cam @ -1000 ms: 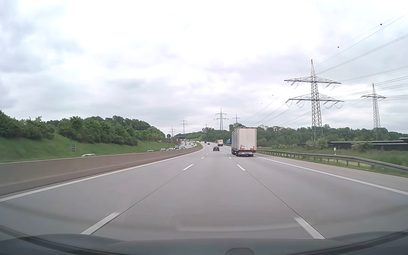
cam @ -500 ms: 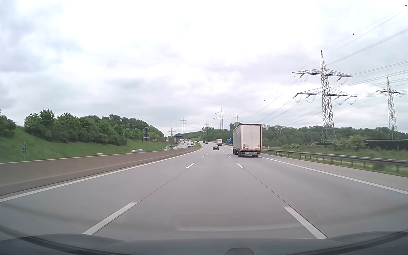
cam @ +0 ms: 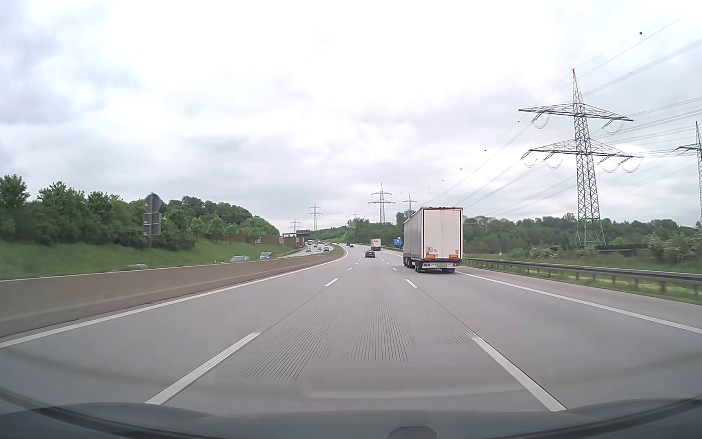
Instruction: Follow the waypoints while adhering to traffic rules and regulations
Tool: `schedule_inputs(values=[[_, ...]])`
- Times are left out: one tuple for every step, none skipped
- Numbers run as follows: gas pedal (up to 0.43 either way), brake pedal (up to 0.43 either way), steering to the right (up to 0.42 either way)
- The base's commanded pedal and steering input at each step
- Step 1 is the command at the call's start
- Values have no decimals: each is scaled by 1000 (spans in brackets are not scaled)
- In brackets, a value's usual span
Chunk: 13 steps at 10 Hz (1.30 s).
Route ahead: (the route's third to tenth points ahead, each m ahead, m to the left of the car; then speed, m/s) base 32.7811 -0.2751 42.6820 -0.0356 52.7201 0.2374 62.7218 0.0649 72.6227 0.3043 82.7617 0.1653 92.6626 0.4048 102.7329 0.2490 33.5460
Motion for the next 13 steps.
schedule_inputs(values=[[339,0,-2],[339,0,-1],[331,0,-2],[331,0,-2],[331,0,-1],[331,0,-2],[331,0,-2],[339,0,-2],[339,0,-2],[350,0,-3],[350,0,-4],[350,0,-5],[358,0,-5]])
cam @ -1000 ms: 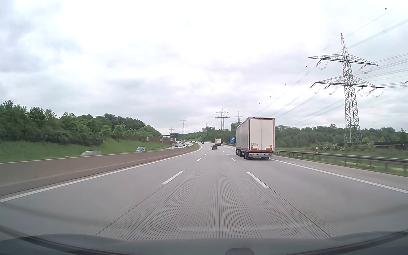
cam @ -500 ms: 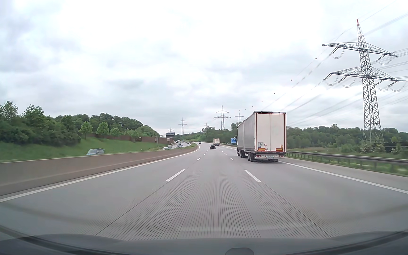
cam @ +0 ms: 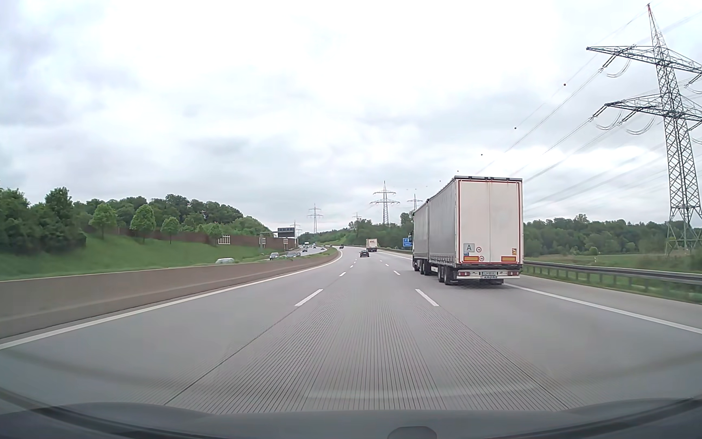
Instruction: Follow the waypoints while adhering to traffic rules and regulations
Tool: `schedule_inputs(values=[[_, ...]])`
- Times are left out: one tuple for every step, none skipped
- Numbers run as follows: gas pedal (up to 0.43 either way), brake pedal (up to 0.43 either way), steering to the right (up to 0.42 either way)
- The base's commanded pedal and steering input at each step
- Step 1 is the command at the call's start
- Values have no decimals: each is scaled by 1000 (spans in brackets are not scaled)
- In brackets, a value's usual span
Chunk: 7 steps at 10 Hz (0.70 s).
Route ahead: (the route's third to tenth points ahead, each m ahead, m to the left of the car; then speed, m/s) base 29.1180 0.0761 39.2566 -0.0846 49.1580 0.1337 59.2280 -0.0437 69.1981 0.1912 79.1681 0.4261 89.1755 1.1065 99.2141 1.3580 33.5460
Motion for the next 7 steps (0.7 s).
schedule_inputs(values=[[370,0,-4],[370,0,-4],[378,0,-4],[378,0,-4],[378,0,-4],[378,0,-4],[378,0,-4]])
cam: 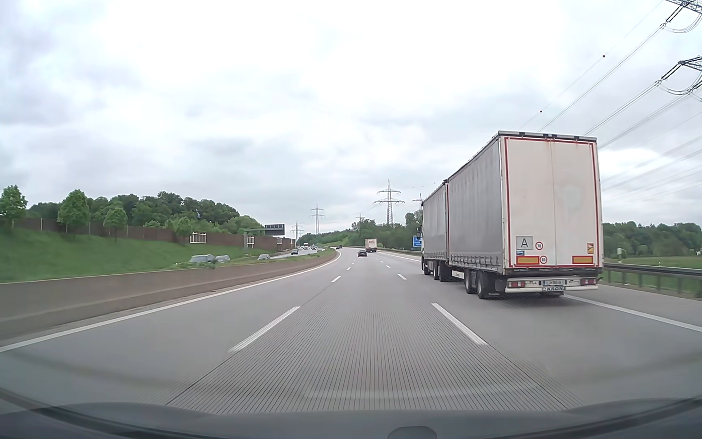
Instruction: Follow the waypoints while adhering to traffic rules and regulations
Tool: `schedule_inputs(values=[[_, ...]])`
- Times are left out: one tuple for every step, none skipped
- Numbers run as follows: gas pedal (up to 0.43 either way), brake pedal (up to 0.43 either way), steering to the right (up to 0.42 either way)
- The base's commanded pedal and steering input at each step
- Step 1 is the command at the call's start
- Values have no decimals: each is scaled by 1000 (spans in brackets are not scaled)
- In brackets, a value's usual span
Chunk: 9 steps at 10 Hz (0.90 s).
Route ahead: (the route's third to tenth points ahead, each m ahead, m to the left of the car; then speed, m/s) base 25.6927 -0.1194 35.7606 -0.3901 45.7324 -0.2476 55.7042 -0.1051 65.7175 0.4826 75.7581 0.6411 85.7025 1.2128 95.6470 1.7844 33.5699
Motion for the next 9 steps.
schedule_inputs(values=[[378,0,-4],[378,0,-4],[378,0,-4],[390,0,-4],[390,0,-4],[390,0,-4],[390,0,-4],[390,0,-4],[390,0,-3]])
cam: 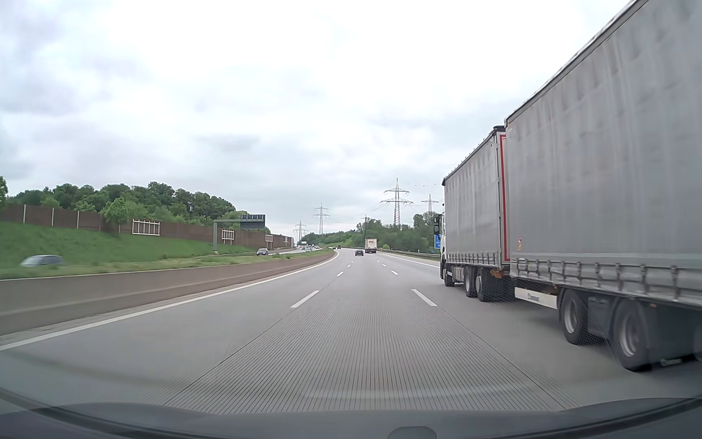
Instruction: Follow the waypoints while adhering to traffic rules and regulations
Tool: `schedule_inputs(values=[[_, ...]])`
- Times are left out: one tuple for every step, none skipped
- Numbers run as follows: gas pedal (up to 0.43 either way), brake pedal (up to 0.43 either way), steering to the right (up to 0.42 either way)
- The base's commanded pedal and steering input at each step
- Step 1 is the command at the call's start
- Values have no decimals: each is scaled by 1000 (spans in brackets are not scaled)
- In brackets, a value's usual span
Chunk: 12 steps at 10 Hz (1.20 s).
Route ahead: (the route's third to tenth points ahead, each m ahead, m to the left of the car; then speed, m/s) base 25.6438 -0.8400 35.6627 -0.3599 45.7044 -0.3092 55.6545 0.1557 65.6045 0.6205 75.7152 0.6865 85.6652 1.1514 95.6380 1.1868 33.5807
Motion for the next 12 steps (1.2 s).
schedule_inputs(values=[[390,0,-4],[390,0,-3],[390,0,-4],[390,0,-3],[390,0,-4],[390,0,-3],[390,0,-3],[390,0,-3],[390,0,-3],[390,0,-3],[390,0,-3],[390,0,-3]])
